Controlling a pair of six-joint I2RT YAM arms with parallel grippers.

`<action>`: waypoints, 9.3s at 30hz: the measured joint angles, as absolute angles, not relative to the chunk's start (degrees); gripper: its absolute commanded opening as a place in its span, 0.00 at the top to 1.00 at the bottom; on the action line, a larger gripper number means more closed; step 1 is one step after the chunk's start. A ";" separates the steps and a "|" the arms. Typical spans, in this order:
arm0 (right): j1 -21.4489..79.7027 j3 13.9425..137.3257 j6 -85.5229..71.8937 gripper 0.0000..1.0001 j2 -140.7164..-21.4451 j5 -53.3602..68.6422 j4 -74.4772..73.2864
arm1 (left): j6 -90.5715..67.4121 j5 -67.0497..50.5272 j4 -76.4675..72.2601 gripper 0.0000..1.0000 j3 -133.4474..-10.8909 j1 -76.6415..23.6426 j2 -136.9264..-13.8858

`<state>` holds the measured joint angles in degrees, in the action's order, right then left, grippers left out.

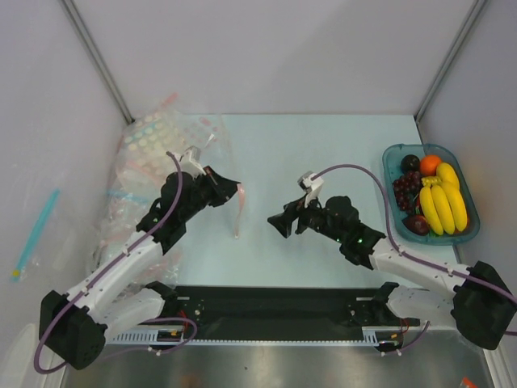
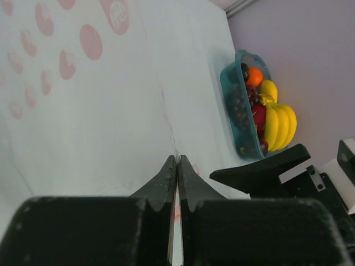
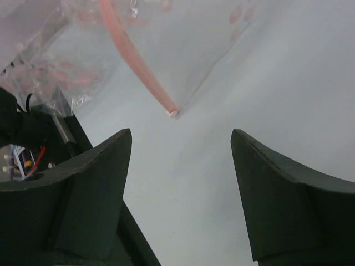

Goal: Place the food in the zip-top bag and seal the zipper
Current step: Open the zipper of the food storage bag.

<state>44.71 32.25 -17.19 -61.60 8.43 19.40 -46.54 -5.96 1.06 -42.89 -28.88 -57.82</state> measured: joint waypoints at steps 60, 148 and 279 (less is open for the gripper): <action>65.93 37.28 -0.78 0.63 -81.41 -28.60 31.62 | -46.96 3.92 -3.66 0.89 -37.63 -38.26 -50.94; 29.10 37.12 -39.86 1.00 -62.57 -0.32 5.98 | -14.72 23.81 0.43 0.01 -52.93 -57.80 -61.58; 29.85 38.30 -35.40 0.98 -71.37 5.39 8.49 | -13.72 30.72 16.71 1.00 -72.84 -61.84 -90.74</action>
<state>29.85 38.30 -35.40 -71.37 5.39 8.49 -13.72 30.72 16.71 -72.84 -61.84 -90.74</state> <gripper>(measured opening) 0.087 0.009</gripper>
